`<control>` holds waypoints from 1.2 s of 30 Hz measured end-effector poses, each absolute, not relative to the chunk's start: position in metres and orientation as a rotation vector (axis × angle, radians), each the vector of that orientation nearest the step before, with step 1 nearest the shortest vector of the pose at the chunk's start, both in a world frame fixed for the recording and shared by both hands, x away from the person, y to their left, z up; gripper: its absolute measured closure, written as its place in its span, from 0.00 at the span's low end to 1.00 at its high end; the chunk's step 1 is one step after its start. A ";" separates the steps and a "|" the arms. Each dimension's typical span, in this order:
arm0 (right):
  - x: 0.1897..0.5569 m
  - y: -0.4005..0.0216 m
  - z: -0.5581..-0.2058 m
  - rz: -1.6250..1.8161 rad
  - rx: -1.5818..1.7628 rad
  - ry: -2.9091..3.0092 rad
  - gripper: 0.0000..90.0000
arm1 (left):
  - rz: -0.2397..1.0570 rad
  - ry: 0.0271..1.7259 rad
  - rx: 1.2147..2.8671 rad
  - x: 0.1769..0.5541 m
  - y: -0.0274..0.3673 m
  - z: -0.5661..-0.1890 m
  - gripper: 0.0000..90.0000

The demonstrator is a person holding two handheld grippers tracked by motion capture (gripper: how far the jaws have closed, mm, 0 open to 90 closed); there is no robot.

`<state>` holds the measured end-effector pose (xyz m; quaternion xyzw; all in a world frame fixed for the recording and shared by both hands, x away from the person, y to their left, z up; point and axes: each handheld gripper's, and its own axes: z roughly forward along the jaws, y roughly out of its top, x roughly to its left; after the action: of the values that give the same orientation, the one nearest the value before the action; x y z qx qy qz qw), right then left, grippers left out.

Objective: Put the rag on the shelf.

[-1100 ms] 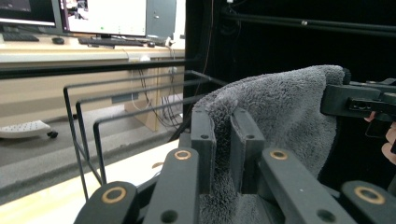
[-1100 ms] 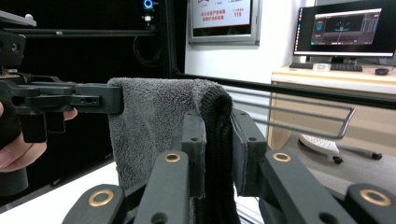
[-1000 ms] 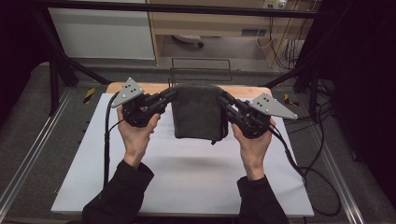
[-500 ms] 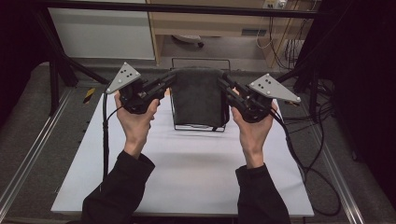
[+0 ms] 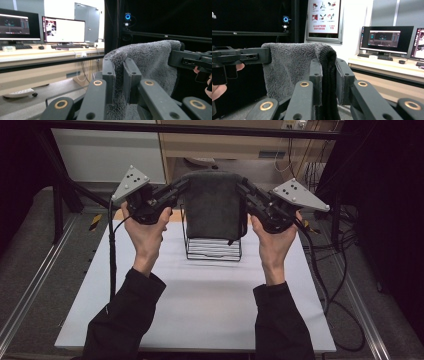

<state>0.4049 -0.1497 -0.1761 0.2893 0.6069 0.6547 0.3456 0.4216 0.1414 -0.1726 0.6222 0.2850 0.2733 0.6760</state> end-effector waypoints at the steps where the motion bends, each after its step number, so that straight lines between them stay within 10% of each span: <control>1: 0.406 -0.150 -0.174 1.704 0.752 1.571 0.87 | 0.613 0.638 1.399 0.423 0.141 -0.170 0.90; 36: 0.461 -0.141 -0.120 1.688 0.717 1.495 0.87 | 0.639 0.670 1.335 0.475 0.141 -0.118 0.90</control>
<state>0.4609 -0.1414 -0.1200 0.2807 0.5849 0.6604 0.3782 0.4746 0.1409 -0.1178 0.5966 0.2994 0.2854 0.6877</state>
